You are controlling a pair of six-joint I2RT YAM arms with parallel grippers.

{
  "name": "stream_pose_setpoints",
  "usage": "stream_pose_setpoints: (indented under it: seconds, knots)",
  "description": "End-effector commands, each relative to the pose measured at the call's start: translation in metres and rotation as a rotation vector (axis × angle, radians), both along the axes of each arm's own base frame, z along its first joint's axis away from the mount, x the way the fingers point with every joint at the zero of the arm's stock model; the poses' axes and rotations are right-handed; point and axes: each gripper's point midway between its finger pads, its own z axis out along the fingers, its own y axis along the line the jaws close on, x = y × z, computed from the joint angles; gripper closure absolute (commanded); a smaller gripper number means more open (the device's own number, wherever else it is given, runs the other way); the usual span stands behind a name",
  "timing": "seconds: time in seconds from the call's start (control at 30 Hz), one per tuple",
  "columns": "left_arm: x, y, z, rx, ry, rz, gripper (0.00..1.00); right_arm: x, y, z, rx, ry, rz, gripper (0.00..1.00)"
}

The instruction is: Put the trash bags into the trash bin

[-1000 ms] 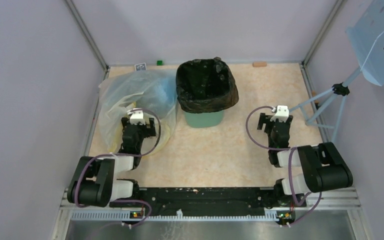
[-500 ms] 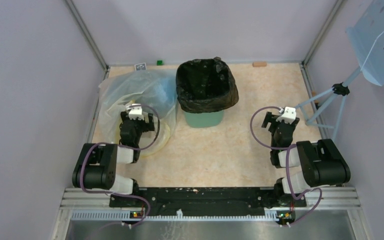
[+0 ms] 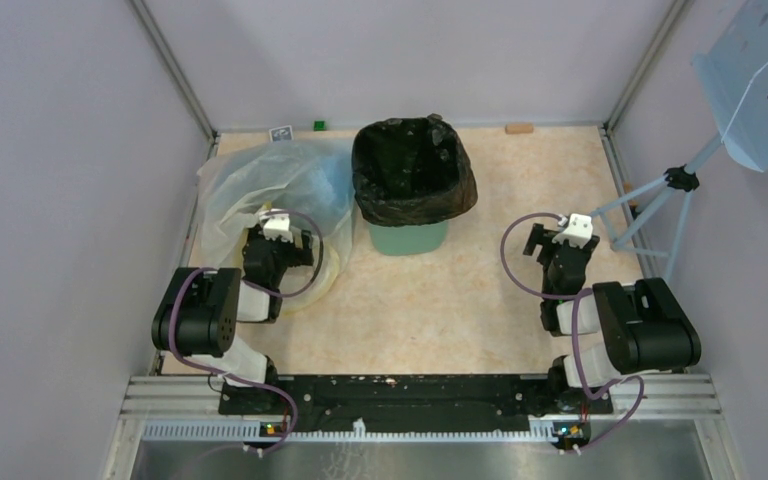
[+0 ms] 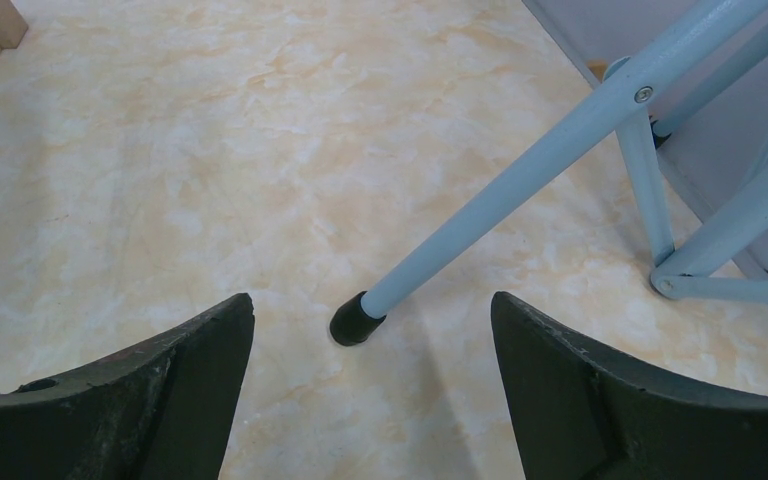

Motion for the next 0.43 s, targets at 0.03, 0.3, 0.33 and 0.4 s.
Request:
stream_pose_setpoints:
  seconds: [0.03,0.3,0.33,0.4]
  knots:
    - [0.0128,-0.0019,0.0267,0.007,-0.095,-0.019,0.01,0.0088,-0.0015,0.0196,0.022,-0.08,-0.013,0.12]
    - [0.0139,-0.0021,0.0263,0.008,-0.092,-0.019,0.01,0.0089,-0.0015,0.0196,0.021,-0.079,-0.012,0.12]
    - [0.0141,-0.0023,0.0267,0.008,-0.093,-0.02,0.01,0.0087,-0.0016,0.0193,0.02,-0.078,-0.013,0.12]
    - [0.0132,-0.0018,0.0266,0.006,-0.092,-0.018,0.01,0.0088,-0.0016,0.0199,0.021,-0.08,-0.013,0.11]
